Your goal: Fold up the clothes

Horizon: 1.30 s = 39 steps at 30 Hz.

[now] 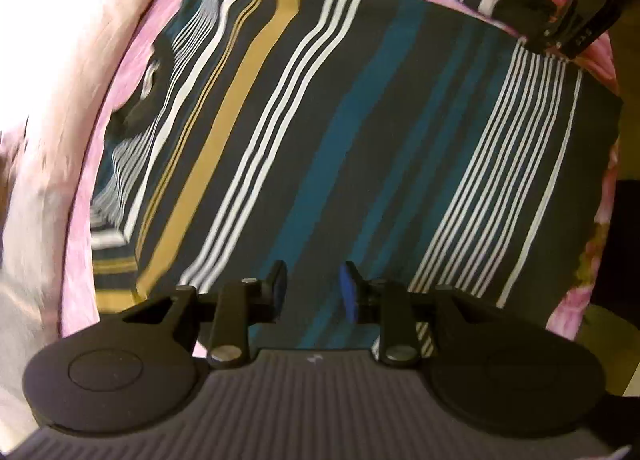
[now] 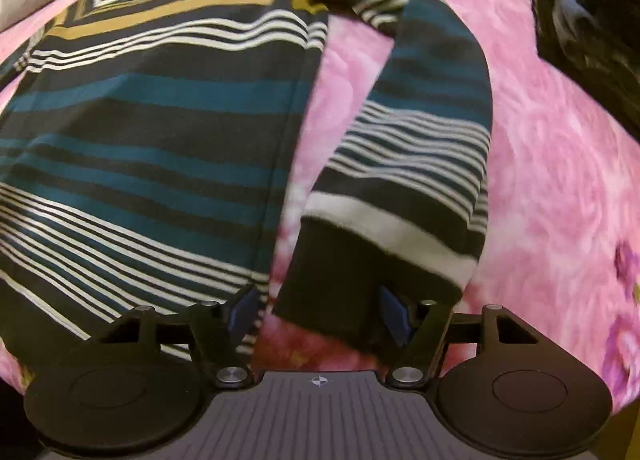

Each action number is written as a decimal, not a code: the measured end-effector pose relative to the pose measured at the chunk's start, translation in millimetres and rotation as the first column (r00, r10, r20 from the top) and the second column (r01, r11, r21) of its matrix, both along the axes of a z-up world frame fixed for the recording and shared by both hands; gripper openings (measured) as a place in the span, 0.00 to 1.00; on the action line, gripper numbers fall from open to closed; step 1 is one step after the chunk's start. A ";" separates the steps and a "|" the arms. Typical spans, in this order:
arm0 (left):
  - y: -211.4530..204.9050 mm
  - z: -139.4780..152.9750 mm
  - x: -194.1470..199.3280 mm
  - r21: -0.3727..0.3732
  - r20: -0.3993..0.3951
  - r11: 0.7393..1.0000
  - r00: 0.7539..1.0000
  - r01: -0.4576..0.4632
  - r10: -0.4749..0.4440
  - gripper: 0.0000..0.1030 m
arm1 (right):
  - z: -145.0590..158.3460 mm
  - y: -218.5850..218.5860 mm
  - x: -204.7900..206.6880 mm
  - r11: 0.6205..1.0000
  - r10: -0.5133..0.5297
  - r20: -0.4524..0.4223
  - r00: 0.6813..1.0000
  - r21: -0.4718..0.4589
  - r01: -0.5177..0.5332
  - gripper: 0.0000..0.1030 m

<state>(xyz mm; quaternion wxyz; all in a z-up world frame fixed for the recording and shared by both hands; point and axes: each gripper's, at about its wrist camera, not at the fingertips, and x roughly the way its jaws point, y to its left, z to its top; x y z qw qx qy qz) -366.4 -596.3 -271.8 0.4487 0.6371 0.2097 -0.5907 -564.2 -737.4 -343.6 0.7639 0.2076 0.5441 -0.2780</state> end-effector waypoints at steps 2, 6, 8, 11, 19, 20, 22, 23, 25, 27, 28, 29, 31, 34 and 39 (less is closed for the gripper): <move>-11.0 1.6 -2.2 0.006 0.010 1.000 1.000 0.024 -0.024 0.24 | 2.1 -6.2 -7.6 1.000 -0.024 0.011 1.000 0.006 0.024 0.39; -28.4 8.2 -6.2 0.000 0.012 0.998 0.998 0.067 -0.067 0.24 | 27.1 -39.0 -44.4 0.979 -0.199 0.119 0.973 0.068 0.192 0.04; -37.0 12.5 -12.3 -0.012 0.009 0.996 0.996 0.084 -0.084 0.24 | 60.5 -62.0 -81.0 0.928 -0.372 0.249 0.894 0.127 0.351 0.04; -49.4 15.7 -22.9 -0.023 -0.006 0.996 0.997 0.082 -0.082 0.24 | 116.1 -98.2 -142.4 0.825 -0.554 0.383 0.740 0.132 0.549 0.04; -64.1 11.1 -51.5 -0.010 -0.031 0.996 0.996 0.086 -0.086 0.24 | 133.3 -217.2 -234.8 0.578 -0.742 0.416 0.525 0.001 0.816 0.21; -62.8 10.3 -53.1 -0.003 -0.031 0.997 0.996 0.081 -0.081 0.24 | 126.0 -227.8 -235.3 0.551 -0.769 0.369 0.523 -0.034 0.834 0.60; -57.5 9.7 -52.5 0.015 -0.025 0.998 0.998 0.066 -0.065 0.24 | 119.7 -228.3 -239.2 0.525 -0.784 0.369 0.499 -0.034 0.850 0.84; -54.2 9.6 -50.5 0.025 -0.021 0.998 0.998 0.057 -0.056 0.24 | 116.6 -225.0 -236.6 0.531 -0.782 0.378 0.495 -0.010 0.847 0.84; -47.7 10.4 -44.3 0.039 -0.009 0.999 1.000 0.028 -0.028 0.24 | 109.0 -213.9 -226.7 0.558 -0.781 0.359 0.511 0.034 0.829 0.84; -41.4 13.8 -36.8 0.042 -0.001 0.999 1.000 -0.015 0.015 0.24 | 98.3 -203.4 -213.6 0.583 -0.782 0.330 0.530 0.084 0.808 0.84; -38.3 15.5 -33.0 0.043 0.003 0.998 0.999 -0.037 0.037 0.24 | 94.2 -193.6 -205.7 0.593 -0.784 0.310 0.538 0.117 0.796 0.84; -35.4 18.1 -29.4 0.038 0.006 0.997 0.998 -0.061 0.061 0.25 | 90.1 -183.7 -197.8 0.602 -0.785 0.290 0.548 0.150 0.784 0.84; -28.3 25.4 -21.7 0.019 0.008 0.993 0.993 -0.117 0.117 0.27 | 84.7 -161.6 -181.2 0.628 -0.775 0.259 0.576 0.213 0.749 0.84; -14.6 39.6 -9.6 -0.020 0.007 0.979 0.979 -0.202 0.202 0.35 | 87.9 -117.1 -148.4 0.669 -0.743 0.221 0.632 0.271 0.692 0.84; 28.0 62.6 17.9 -0.077 -0.031 0.941 0.944 -0.330 0.328 0.40 | 100.4 -63.3 -94.9 0.725 -0.677 0.205 0.707 0.351 0.592 0.84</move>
